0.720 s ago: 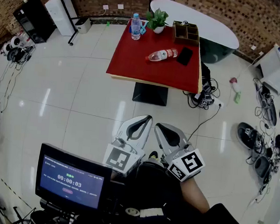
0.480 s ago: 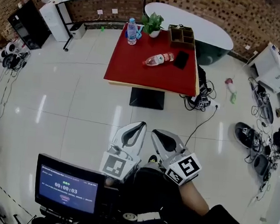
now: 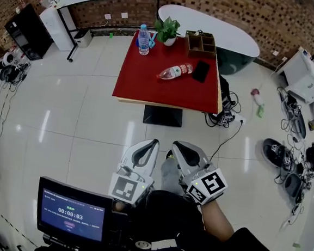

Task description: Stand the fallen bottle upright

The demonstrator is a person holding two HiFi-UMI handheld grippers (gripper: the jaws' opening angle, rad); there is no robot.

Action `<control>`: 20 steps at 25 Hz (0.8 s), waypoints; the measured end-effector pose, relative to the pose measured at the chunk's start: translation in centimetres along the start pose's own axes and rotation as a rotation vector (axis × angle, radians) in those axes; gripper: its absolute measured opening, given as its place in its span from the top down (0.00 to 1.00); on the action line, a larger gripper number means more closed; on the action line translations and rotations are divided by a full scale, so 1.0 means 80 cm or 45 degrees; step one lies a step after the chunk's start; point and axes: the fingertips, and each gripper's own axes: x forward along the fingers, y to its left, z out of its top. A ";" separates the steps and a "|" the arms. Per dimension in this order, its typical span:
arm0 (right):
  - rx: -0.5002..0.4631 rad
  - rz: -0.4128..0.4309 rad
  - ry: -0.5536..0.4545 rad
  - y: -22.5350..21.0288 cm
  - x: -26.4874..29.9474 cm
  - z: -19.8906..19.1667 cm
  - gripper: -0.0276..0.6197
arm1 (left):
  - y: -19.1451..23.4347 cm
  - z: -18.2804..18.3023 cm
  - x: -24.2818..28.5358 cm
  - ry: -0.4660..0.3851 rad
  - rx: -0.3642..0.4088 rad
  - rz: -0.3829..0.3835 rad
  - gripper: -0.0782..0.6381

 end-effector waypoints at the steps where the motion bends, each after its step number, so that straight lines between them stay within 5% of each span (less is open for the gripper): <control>1: -0.008 0.000 0.001 -0.011 0.007 0.003 0.95 | 0.005 0.001 0.013 0.004 0.003 0.000 0.88; 20: 0.057 0.142 -0.053 -0.313 0.131 0.088 0.95 | 0.073 0.027 0.325 0.040 0.058 0.061 0.88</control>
